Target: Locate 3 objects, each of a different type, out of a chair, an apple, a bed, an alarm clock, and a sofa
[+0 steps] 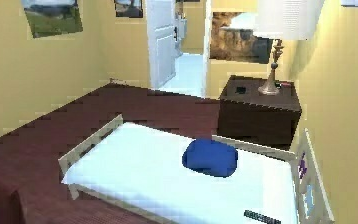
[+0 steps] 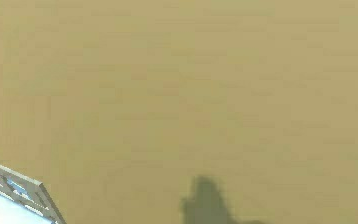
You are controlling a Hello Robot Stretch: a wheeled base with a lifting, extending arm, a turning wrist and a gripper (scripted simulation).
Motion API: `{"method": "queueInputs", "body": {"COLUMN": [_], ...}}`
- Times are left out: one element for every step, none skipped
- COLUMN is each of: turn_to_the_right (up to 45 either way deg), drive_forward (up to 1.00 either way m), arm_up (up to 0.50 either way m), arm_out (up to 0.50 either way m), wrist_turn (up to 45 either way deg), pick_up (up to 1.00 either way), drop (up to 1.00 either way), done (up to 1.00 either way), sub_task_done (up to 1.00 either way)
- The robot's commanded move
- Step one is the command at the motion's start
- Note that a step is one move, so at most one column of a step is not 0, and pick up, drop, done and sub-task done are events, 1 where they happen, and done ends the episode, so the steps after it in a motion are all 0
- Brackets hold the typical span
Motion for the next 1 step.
{"method": "queueInputs", "body": {"turn_to_the_right": [0.0], "drive_forward": [0.0], "arm_up": [0.0], "arm_out": [0.0], "wrist_turn": [0.0], "pick_up": [0.0], "drop": [0.0], "done": [1.0], "sub_task_done": [0.0]}}
